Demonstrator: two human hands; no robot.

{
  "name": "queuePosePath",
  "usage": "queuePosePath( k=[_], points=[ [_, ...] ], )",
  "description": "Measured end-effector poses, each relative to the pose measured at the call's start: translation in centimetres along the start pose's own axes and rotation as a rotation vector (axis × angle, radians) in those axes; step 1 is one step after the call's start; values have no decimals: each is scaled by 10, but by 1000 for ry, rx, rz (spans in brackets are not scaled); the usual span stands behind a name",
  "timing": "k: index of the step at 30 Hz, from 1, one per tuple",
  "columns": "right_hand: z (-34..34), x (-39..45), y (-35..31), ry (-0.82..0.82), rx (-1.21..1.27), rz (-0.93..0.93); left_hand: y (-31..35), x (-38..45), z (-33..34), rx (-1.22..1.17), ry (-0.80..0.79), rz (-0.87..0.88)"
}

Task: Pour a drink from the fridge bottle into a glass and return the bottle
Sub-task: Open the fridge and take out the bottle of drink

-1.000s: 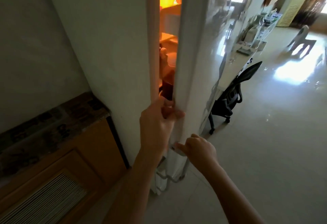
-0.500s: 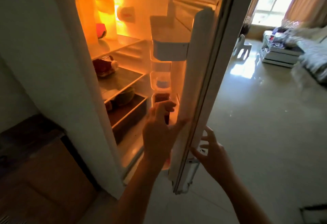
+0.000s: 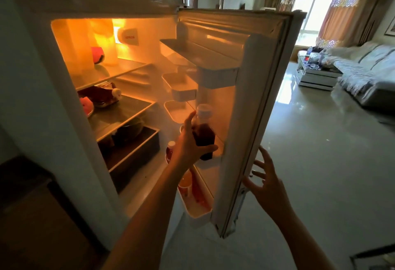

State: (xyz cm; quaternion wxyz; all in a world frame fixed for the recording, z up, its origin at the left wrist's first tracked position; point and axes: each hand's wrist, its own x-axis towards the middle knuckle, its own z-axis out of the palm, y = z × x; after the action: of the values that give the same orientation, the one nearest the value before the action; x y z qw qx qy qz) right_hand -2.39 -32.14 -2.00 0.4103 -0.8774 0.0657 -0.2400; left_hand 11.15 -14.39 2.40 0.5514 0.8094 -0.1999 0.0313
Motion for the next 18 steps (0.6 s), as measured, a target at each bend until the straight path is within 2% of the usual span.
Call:
queuePosePath(
  k=[5,10,18],
  points=[
    [-1,10,8,75,9,6,5,4,13,-9,68,-23],
    [7,24,7,202,-108,34,7,0,18,12,104,12],
    [8,27,12,211,-138,46,38,-19,6,-67,220,124]
  ],
)
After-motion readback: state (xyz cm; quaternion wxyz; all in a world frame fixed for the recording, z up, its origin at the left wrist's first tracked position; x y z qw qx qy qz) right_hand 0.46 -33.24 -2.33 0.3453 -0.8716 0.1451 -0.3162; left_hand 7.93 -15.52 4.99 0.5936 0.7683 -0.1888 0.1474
